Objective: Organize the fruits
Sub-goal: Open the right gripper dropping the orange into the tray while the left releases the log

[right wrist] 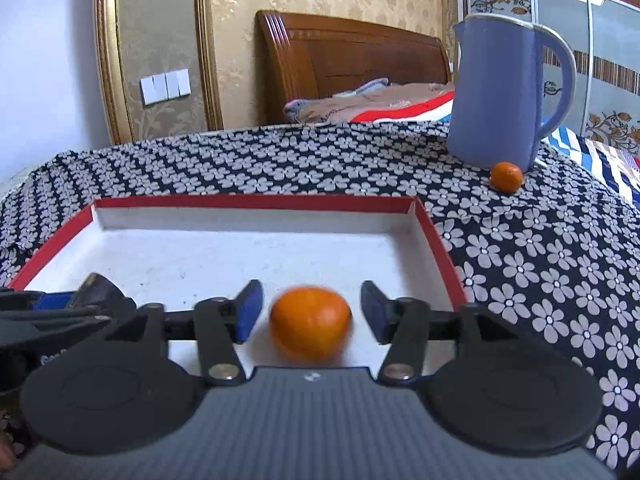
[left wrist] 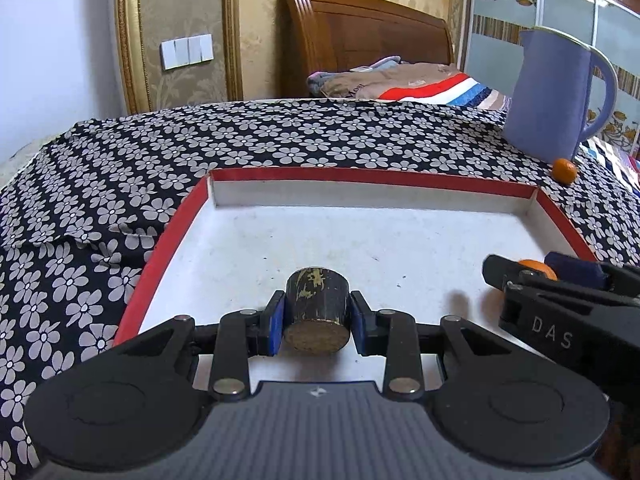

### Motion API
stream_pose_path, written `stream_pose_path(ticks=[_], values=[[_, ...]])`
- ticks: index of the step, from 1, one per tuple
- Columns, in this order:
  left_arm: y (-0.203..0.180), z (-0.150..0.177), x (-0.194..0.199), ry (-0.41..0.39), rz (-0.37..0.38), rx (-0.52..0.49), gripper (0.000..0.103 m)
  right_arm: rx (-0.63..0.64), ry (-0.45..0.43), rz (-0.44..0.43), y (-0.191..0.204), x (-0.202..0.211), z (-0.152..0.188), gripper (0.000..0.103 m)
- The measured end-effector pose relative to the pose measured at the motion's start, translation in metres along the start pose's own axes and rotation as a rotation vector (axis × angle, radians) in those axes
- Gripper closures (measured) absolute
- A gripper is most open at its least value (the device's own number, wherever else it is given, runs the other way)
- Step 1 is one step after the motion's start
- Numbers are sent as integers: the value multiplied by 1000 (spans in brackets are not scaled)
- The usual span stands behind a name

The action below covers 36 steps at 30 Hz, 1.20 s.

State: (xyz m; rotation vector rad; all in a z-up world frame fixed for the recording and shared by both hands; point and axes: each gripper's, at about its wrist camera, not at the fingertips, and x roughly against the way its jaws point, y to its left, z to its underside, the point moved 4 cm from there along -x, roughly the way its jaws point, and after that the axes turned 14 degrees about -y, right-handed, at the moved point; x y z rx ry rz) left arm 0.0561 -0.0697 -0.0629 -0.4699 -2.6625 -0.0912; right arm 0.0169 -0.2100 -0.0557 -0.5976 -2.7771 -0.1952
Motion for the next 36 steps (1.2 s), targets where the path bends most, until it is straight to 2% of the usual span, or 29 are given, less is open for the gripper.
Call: stream_pose_path(ticks=[2,4,6,9,12,16,21,24,29,33,36], values=[[1,0,1,-1,6,12,70,8,-15,3,1,3,-1,48],[4,-1,1,-2,-1,21,70,9,-24,7,1,5,-1,37],[5,-1,2,-9,-7,23,70,9,-38,20,-1,7,-1,32],[4,-3,8,-39,-9,13,70,7,-48,19,-1,11,-1,31],[2,-3,21,-81,-9,-4,70,4,-70,29,-2,17,-2,19],[2,-3,32,-107,-27,-19,70,-13,-107,31,-7,33,-7,15],[21,-3,47,-115,-19,50,70,-34,-143,15,-16,61,-9,11],[24,1,62,-137,-44,22,70,-67,-164,7,-26,77,-9,8],[33,14,87,-118,-21,31,70,-63,-165,-15,-31,97,-4,5],[39,21,108,-166,-40,18,70,-86,-189,-36,-39,116,2,1],[43,23,121,-190,8,51,70,-112,-204,-39,-46,125,4,0]])
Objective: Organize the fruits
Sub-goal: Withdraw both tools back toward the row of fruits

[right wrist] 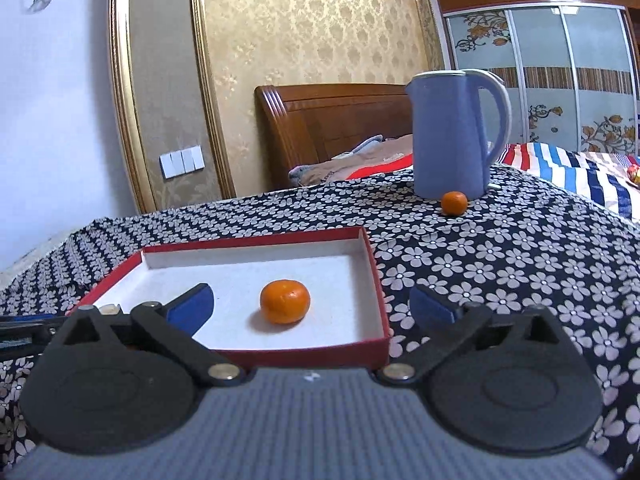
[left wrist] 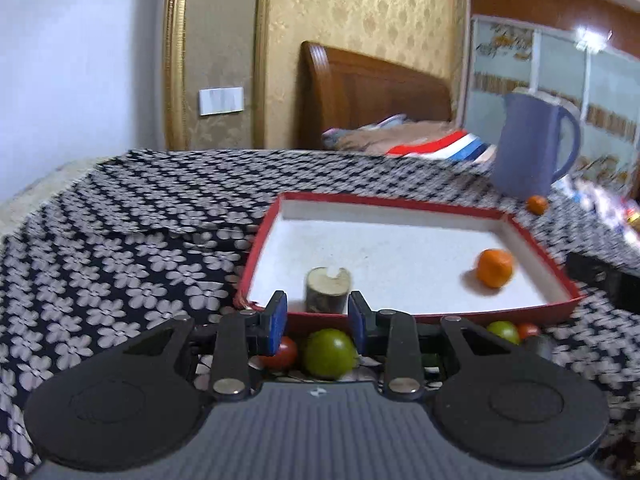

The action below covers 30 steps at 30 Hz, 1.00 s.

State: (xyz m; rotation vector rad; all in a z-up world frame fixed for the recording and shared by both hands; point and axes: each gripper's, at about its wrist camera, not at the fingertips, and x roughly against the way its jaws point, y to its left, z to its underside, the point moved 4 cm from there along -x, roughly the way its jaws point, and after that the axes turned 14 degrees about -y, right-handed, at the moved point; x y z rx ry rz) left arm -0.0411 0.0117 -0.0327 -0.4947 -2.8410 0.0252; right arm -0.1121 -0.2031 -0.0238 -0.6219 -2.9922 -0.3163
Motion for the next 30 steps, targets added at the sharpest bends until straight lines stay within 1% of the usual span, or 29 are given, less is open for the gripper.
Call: stream_pose_path(ticks=[4,6,9,13,21,23,25,30], values=[[1,4,6,6,-16,-21,70,-1,-9,4,-3,5,1,0],[3,8,6,22,-21,-19,70,-10,-12,-9,-3,7,1,0],[7,13,6,38,-14,-11,70,-4,-5,-20,0,11,4,0],[9,22,7,57,-17,-22,70,40,-12,-42,6,20,4,0],[9,38,2,94,3,-24,70,54,22,-89,12,34,15,0],[9,39,2,91,2,-26,70,51,32,-98,13,34,18,2],[9,39,2,89,4,-22,70,46,43,-115,15,33,20,7],[6,38,4,84,17,-32,70,50,50,-139,20,36,24,8]])
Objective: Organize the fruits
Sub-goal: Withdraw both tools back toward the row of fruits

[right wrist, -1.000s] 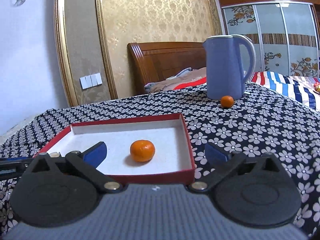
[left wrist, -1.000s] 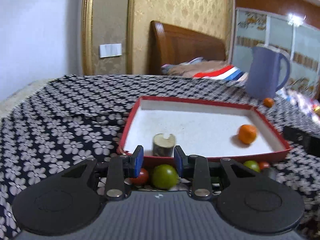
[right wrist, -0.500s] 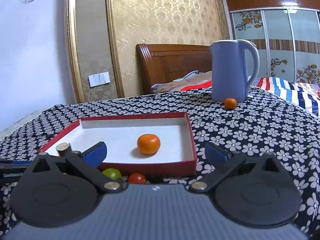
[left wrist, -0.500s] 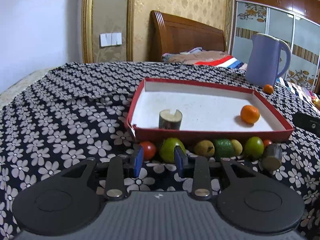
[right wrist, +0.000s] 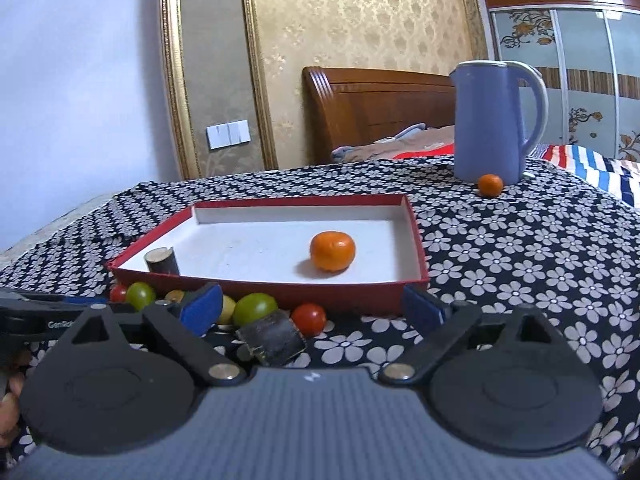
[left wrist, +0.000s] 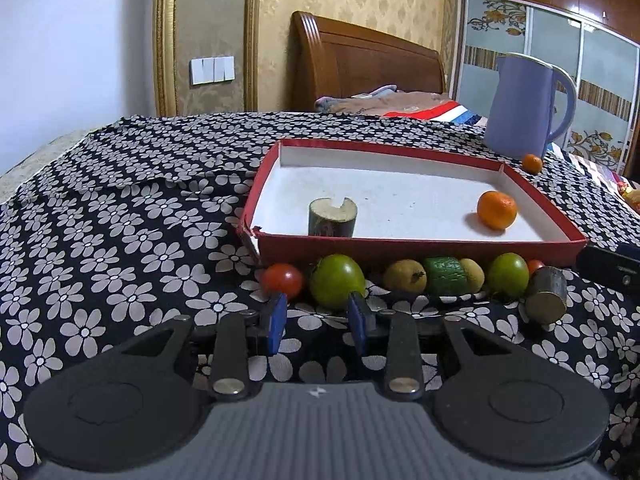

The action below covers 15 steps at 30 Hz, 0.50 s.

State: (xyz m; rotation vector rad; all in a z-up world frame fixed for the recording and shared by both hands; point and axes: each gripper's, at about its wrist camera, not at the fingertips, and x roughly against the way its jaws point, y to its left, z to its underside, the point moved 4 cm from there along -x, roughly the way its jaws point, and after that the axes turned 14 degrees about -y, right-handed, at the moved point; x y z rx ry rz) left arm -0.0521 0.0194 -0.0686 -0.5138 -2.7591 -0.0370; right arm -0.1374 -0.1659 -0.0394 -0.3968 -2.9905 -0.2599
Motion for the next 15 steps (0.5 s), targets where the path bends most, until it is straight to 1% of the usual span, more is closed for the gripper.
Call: stream_pose_path(ticks=[2,8,9,10,11,12,13,15], values=[[-1,1,-2,6,3,-2,70,7,0,-6,3,1,0,8],[0,2,-4,8,10,5,70,9,42,-44,11,-6,7,19],[0,2,-4,7,10,4,70,8,50,-46,12,-7,8,24],[0,2,-3,5,11,5,70,12,62,-42,13,-10,9,32],[1,2,-3,4,13,8,70,15,70,-43,14,-12,11,36],[1,2,-3,4,15,13,70,16,80,-47,15,-14,12,44],[2,2,-3,3,17,18,70,17,91,-53,17,-16,13,46],[3,2,-2,3,21,27,70,16,109,-60,19,-20,15,46]])
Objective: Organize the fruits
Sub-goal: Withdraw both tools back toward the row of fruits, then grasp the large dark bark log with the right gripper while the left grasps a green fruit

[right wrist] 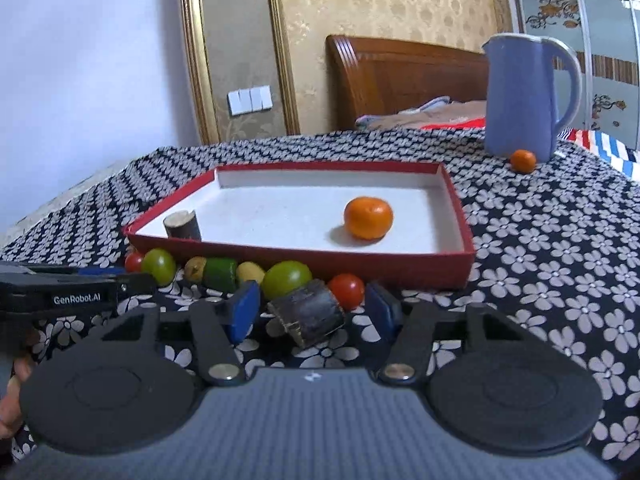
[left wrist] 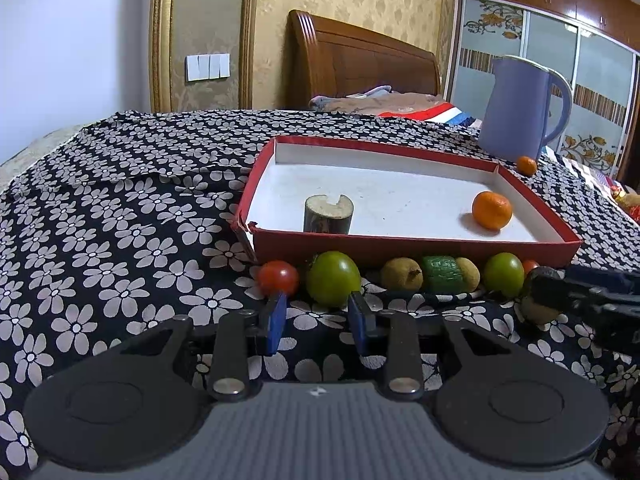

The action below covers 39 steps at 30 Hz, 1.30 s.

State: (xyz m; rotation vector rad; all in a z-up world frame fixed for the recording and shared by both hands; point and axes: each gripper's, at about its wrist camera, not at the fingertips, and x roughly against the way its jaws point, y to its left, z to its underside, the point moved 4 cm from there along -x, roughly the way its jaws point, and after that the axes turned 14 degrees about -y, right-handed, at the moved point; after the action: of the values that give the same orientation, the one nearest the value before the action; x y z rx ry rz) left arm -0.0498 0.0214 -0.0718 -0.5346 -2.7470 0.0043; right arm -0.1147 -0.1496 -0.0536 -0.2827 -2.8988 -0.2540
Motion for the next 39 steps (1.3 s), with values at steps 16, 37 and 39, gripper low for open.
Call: stream_pose_path(ticks=[16,37,39], values=[[4,-4,0,8,5,23,70,-62,33,-20,-7,-13,6,61],[-11,-8,-17,17,-4,-53,70,-79,30,-23,-8,-15,6,61],[-8,-10,-25,38,-10,-35,70,-73,31,-22,-8,-15,6,61]])
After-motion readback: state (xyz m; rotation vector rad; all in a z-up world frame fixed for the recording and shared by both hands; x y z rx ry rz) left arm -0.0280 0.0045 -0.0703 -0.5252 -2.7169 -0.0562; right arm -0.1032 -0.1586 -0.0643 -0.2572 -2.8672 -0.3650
